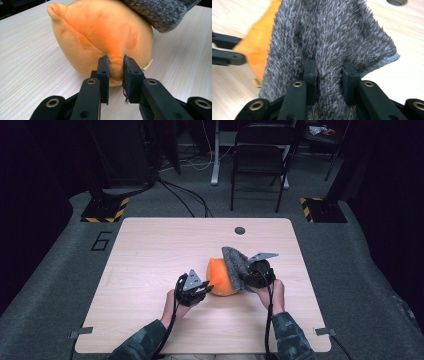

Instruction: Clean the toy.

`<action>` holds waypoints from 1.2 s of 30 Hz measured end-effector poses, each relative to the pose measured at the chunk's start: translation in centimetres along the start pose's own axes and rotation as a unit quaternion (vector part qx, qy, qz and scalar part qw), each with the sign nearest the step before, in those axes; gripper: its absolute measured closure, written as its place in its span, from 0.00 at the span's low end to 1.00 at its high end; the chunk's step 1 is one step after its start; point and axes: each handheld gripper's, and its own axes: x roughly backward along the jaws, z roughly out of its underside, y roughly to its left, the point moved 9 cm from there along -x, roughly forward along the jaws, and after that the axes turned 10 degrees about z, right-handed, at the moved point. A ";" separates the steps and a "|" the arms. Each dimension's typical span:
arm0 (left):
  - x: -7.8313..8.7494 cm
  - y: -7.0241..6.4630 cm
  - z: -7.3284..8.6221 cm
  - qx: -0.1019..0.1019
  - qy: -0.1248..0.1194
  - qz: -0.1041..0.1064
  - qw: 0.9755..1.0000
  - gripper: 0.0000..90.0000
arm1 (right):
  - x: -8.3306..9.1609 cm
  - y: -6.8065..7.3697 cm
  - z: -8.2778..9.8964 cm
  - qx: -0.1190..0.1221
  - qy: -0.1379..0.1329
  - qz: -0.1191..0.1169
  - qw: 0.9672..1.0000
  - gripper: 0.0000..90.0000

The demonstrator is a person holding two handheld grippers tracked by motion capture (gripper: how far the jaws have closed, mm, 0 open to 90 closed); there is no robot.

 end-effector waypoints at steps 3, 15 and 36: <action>0.0 0.0 0.0 -0.002 -0.001 0.002 1.000 0.85 | -0.3 -0.6 0.4 -0.013 0.008 -0.001 1.000 0.78; -0.1 0.0 0.0 -0.003 -0.004 0.004 1.000 0.85 | -1.9 -2.9 2.4 -0.041 0.054 0.024 0.997 0.78; -0.3 0.1 -0.3 -0.008 -0.008 0.002 1.000 0.84 | 2.4 3.0 -3.3 0.006 -0.051 -0.022 0.998 0.79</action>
